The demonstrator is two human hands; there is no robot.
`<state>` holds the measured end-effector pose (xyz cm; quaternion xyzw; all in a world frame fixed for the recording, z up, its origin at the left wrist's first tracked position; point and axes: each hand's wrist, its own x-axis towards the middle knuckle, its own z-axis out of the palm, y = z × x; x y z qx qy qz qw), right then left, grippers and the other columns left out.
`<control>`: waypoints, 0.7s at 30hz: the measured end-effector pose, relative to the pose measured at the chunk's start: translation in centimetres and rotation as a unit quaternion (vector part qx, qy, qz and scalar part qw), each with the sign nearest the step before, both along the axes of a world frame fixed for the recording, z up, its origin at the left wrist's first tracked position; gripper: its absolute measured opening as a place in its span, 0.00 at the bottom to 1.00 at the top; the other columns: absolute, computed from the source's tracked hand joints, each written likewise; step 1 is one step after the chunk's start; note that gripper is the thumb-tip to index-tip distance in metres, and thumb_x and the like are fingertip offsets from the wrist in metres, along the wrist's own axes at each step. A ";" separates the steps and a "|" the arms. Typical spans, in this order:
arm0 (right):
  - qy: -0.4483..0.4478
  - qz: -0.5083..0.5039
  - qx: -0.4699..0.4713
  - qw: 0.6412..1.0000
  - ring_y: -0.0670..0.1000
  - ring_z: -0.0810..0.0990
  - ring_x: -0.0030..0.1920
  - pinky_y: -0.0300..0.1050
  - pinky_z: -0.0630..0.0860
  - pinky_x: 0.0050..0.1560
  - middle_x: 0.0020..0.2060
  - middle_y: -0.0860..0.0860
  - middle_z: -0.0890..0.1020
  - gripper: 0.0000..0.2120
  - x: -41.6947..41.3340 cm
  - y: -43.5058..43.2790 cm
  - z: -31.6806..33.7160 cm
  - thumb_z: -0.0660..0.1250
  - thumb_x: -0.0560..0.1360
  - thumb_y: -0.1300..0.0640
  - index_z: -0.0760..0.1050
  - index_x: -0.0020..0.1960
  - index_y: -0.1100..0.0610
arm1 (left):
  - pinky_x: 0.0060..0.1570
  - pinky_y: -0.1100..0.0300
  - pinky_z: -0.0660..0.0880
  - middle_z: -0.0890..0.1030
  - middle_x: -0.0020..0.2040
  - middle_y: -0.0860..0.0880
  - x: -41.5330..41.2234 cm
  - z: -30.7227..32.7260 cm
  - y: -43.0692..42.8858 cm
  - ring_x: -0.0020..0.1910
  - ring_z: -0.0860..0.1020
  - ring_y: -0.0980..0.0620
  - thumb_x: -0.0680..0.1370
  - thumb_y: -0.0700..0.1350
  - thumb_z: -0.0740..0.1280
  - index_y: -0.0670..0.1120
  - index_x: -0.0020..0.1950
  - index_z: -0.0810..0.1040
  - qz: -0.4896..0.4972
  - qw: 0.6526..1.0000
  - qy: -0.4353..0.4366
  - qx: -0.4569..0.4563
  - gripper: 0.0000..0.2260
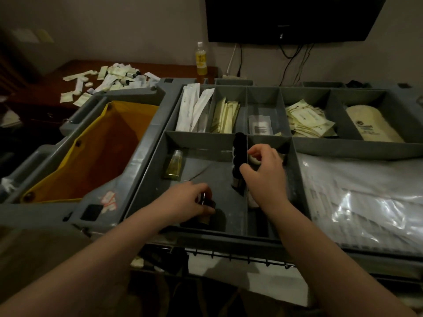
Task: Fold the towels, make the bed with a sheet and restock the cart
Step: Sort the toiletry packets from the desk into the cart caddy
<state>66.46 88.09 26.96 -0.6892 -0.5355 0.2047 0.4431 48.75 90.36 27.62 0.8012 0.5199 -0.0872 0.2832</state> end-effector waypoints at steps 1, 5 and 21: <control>0.001 0.007 0.000 1.000 0.48 0.70 0.53 0.44 0.71 0.52 0.49 0.45 0.69 0.12 -0.1 0.0 0.0 0.67 0.72 0.60 0.68 0.52 0.49 | 0.43 0.62 0.70 0.70 0.45 0.56 0.0 -0.2 -0.4 0.45 0.71 0.56 0.74 0.55 0.69 0.54 0.60 0.70 0.023 1.000 -0.008 -0.001 0.18; 0.002 0.021 0.002 1.000 0.48 0.70 0.52 0.43 0.70 0.50 0.47 0.44 0.68 0.13 -0.2 -0.1 -0.2 0.66 0.72 0.60 0.68 0.51 0.48 | 0.46 0.58 0.77 0.73 0.46 0.54 0.6 -0.7 -0.8 0.46 0.75 0.54 0.72 0.51 0.72 0.54 0.64 0.65 0.101 0.993 -0.060 -0.010 0.24; 0.050 -0.017 0.068 0.996 0.44 0.74 0.42 0.32 0.68 0.41 0.41 0.47 0.76 0.09 0.8 -0.7 0.1 0.65 0.73 0.64 0.71 0.46 0.50 | 0.50 0.58 0.76 0.75 0.49 0.53 4.6 -0.5 -0.3 0.50 0.77 0.53 0.71 0.40 0.73 0.50 0.60 0.67 0.088 0.962 -0.253 0.047 0.23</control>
